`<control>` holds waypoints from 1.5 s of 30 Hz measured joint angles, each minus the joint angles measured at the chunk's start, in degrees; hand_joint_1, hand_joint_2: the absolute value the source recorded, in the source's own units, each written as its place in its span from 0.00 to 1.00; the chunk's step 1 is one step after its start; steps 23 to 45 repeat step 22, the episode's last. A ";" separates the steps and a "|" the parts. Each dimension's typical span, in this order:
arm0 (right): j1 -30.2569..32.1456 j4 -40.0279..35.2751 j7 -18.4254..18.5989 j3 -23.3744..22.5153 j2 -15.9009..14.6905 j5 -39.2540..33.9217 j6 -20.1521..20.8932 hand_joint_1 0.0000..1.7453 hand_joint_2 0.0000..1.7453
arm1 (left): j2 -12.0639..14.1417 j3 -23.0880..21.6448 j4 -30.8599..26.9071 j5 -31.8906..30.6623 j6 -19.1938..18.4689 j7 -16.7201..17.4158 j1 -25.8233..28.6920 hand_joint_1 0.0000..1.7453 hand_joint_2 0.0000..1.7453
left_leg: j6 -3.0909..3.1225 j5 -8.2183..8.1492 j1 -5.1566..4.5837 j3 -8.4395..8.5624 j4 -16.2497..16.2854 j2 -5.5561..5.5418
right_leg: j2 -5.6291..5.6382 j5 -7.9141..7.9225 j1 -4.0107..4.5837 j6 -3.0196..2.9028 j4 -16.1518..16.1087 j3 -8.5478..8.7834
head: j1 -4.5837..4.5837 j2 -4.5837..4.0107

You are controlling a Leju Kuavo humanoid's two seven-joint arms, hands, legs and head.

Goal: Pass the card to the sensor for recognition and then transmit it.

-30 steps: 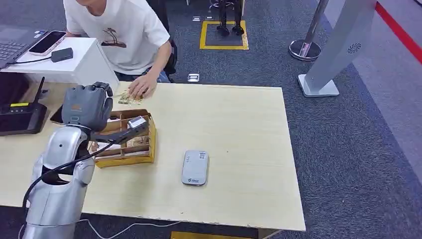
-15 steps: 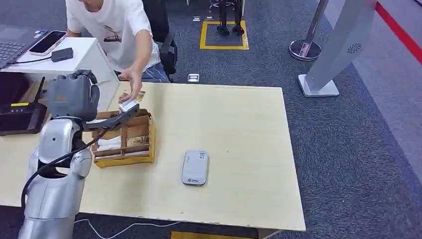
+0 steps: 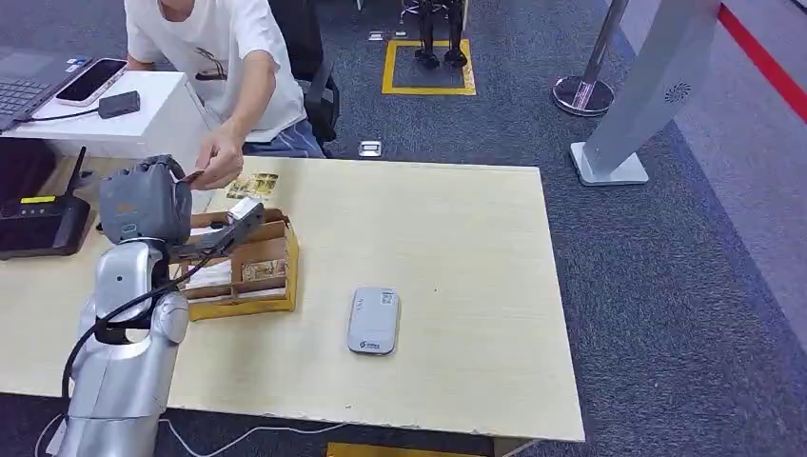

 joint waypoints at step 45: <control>0.01 0.00 -0.02 0.98 0.00 0.00 0.24 0.00 0.00 | -0.96 0.04 2.28 0.02 0.28 -0.15 0.01 0.00 0.00 | 0.00 0.00 0.00 0.00 0.00 0.01 | 0.01 0.00 0.00 0.00 0.00 -0.01 | 0.02 0.00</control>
